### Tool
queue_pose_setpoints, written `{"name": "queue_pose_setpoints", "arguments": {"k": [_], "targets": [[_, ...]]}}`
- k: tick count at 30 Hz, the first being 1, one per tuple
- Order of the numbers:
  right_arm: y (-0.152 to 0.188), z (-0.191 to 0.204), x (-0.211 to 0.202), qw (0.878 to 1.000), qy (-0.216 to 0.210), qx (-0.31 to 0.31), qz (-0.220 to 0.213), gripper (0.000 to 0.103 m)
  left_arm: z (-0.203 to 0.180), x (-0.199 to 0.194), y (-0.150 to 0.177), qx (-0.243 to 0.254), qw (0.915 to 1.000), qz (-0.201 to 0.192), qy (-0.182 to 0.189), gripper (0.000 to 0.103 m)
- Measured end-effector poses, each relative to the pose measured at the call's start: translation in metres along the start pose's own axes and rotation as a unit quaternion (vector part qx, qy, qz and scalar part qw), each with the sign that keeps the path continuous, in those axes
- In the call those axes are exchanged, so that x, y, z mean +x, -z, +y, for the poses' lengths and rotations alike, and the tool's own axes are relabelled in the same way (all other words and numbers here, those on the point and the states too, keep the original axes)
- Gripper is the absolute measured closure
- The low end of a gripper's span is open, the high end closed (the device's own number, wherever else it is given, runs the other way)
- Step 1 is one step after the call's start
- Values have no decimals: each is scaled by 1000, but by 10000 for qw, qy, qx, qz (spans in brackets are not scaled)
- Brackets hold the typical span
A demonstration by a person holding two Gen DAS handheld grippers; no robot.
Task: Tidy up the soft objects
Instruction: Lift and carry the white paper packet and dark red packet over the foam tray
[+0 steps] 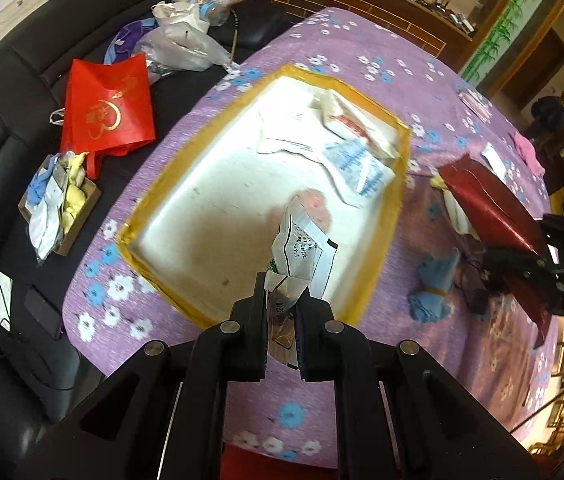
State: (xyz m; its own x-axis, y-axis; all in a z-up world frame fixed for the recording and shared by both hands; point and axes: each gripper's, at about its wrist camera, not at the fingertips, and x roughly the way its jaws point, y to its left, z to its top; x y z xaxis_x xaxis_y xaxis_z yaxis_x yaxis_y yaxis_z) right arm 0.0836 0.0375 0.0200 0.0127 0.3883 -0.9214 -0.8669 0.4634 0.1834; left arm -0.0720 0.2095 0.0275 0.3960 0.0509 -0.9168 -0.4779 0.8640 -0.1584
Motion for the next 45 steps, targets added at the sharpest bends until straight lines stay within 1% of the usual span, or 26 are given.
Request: {"name": "queue_pose_setpoints", "arguments": {"k": [4, 10, 16, 24, 36, 42, 45], "targets": [[-6, 5, 6, 10000, -30, 55, 29, 54, 12, 8, -9, -66, 10000, 40, 14, 93], [-15, 15, 15, 9997, -108, 234, 22, 54, 26, 25, -21, 3, 9997, 247, -47, 93], [-24, 33, 22, 9996, -98, 255, 25, 54, 32, 37, -30, 105, 9991, 400, -40, 93], [-35, 43, 28, 9994, 3, 330, 35, 54, 35, 44, -37, 310, 9980, 542, -1, 93], [-42, 43, 38, 9992, -4, 388, 115, 54, 37, 56, -41, 350, 9971, 664, 111, 93], [-51, 34, 43, 9984, -255, 475, 153, 54, 40, 60, -36, 251, 9973, 678, 162, 93], [-58, 28, 49, 9977, -358, 524, 245, 54, 40, 60, -35, 195, 9976, 628, 236, 93]]}}
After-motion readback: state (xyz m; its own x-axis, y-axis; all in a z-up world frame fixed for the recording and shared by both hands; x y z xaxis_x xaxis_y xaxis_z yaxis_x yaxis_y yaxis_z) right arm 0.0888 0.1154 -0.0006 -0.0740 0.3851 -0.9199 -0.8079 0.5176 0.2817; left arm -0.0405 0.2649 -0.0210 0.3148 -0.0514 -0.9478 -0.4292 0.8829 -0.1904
